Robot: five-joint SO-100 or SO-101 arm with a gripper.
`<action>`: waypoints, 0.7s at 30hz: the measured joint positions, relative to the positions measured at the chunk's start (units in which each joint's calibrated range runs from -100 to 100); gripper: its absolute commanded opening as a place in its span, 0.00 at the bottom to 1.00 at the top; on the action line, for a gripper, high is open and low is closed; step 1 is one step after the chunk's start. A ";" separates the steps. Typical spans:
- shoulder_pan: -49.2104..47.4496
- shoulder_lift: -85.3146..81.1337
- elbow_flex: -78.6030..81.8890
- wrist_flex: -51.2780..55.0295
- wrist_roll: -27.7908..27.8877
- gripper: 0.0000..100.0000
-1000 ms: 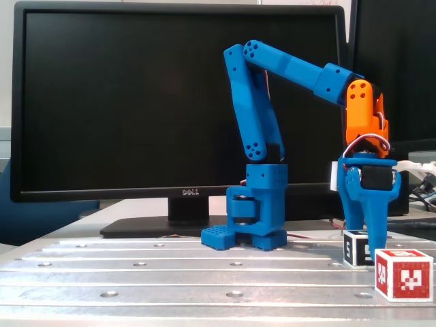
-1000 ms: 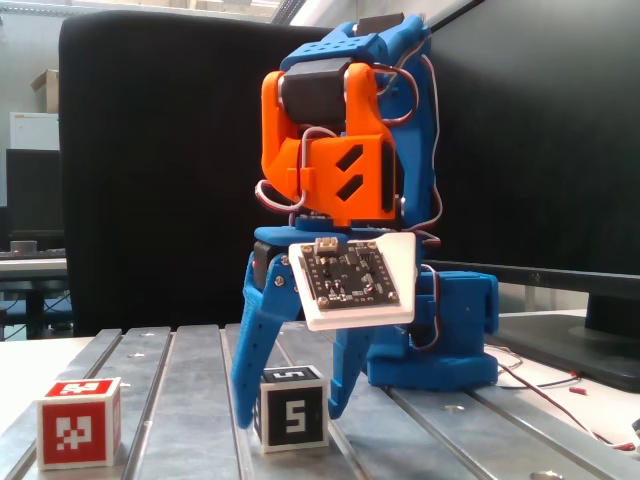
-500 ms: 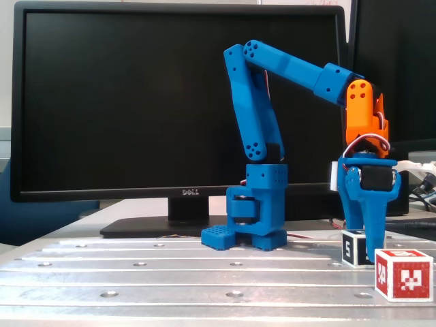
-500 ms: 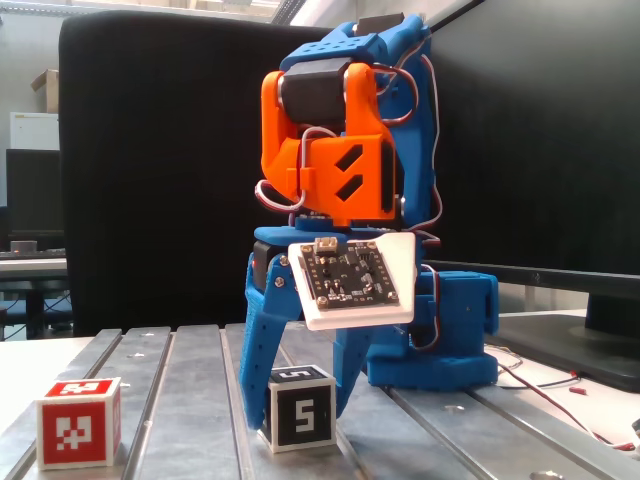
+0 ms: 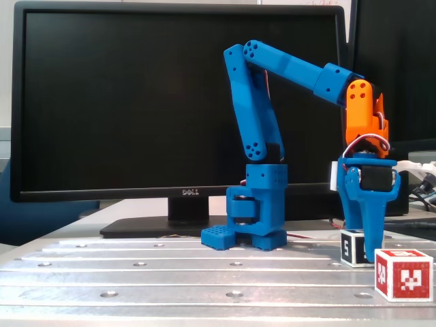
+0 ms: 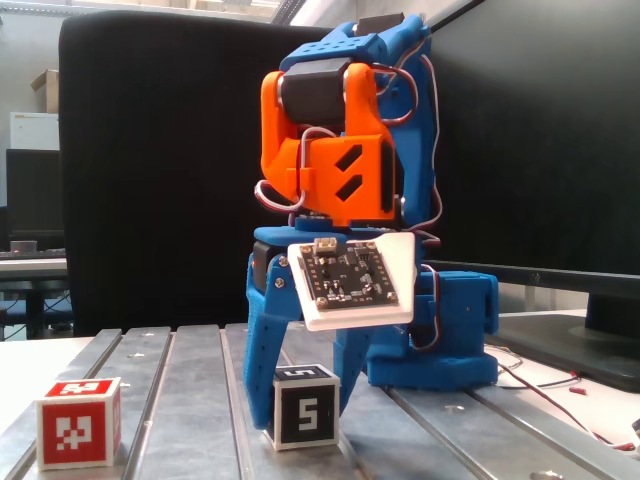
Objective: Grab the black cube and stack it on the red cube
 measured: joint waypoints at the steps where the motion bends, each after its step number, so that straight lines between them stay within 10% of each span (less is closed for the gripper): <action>1: 0.30 0.00 0.00 0.00 0.00 0.17; 21: 3.11 0.00 -8.51 8.17 2.68 0.17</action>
